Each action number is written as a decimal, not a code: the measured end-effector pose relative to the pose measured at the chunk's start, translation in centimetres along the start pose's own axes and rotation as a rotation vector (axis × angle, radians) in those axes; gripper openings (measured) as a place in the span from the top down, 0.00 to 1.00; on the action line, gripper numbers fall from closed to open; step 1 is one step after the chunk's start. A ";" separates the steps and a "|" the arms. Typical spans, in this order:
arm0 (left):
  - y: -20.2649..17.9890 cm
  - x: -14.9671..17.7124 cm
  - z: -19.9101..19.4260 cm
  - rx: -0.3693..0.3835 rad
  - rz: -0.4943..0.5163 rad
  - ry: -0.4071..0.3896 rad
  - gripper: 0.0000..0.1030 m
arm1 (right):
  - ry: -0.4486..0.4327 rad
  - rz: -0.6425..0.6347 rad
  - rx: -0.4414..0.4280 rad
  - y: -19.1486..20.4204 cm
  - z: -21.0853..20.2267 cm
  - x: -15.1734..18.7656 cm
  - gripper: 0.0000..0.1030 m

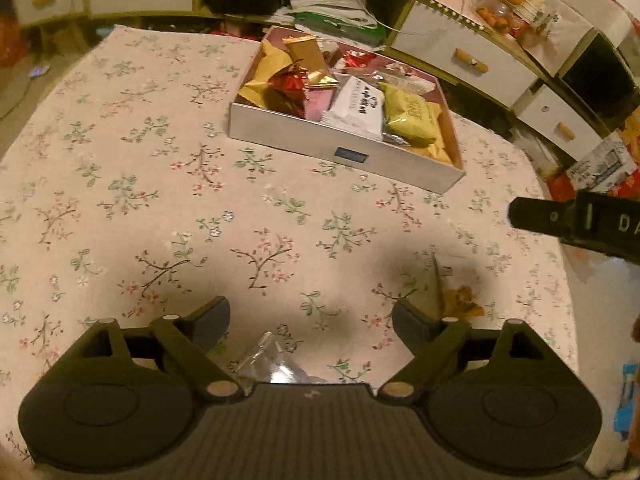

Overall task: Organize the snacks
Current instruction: 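Move both grippers to the clear wrapper and small white packet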

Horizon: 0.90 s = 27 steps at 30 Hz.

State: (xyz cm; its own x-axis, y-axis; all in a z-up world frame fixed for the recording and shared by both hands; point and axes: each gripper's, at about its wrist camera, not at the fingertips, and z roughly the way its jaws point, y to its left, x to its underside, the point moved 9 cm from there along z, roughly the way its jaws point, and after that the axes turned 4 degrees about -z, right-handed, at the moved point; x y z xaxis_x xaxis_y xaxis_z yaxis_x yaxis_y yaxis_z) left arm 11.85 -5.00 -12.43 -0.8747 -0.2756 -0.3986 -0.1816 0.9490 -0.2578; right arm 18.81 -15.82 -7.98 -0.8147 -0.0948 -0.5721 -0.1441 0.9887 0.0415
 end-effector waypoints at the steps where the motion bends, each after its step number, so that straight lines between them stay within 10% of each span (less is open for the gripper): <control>1: 0.1 0.3 0.1 -0.011 -0.005 0.001 0.11 | 0.000 -0.003 0.004 -0.1 0.0 0.0 0.30; 27: 1.7 3.1 3.3 -0.081 -0.088 0.122 0.14 | 0.022 0.026 0.013 -1.7 0.8 -0.1 0.28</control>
State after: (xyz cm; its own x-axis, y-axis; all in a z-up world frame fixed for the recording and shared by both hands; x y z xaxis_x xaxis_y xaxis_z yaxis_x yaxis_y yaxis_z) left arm 10.34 -4.71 -17.05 -0.9008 -0.3426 -0.2667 -0.2913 0.9324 -0.2138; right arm 19.54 -17.39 -8.66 -0.8304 -0.0710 -0.5526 -0.1151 0.9923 0.0454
